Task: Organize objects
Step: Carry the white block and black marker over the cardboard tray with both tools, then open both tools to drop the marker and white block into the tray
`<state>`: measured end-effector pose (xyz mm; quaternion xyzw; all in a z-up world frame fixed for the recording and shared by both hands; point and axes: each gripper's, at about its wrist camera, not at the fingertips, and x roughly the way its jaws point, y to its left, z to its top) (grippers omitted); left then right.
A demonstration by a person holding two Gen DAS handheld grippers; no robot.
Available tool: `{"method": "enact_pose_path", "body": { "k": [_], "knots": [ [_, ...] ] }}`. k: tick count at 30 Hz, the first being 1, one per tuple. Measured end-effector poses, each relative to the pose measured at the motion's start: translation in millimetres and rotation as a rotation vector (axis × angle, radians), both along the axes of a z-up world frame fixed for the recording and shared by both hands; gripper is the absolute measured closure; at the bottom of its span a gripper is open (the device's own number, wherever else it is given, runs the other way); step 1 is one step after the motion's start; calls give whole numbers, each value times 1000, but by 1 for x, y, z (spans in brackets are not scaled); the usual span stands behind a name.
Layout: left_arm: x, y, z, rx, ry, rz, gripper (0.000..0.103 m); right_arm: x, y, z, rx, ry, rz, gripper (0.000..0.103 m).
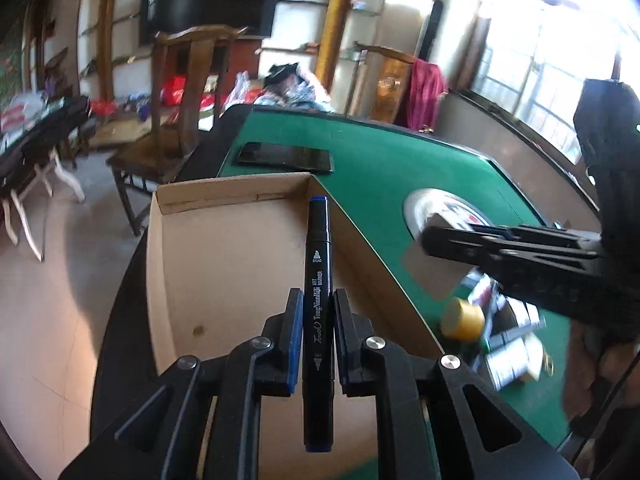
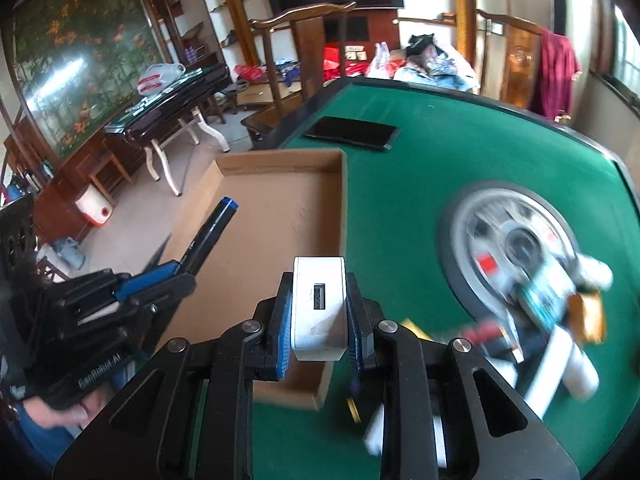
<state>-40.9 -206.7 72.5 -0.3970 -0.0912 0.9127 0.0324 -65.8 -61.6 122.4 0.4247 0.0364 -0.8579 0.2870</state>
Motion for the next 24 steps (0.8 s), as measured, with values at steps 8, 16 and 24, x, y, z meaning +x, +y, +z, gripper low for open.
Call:
{"method": "enact_pose_path", "body": {
  "k": [8,16,24],
  "knots": [
    [-52,-11,-33,134,-65,116,90,-92,-54,-21,-24,-63,-58,81],
    [-63,-15,-52,194,-73,202,90,-133,-92,-48,26,-58,-32,81],
    [-61,-12,-54,161,-76,212,90,-138,-99,-62,41,-35,-17,81]
  ]
}}
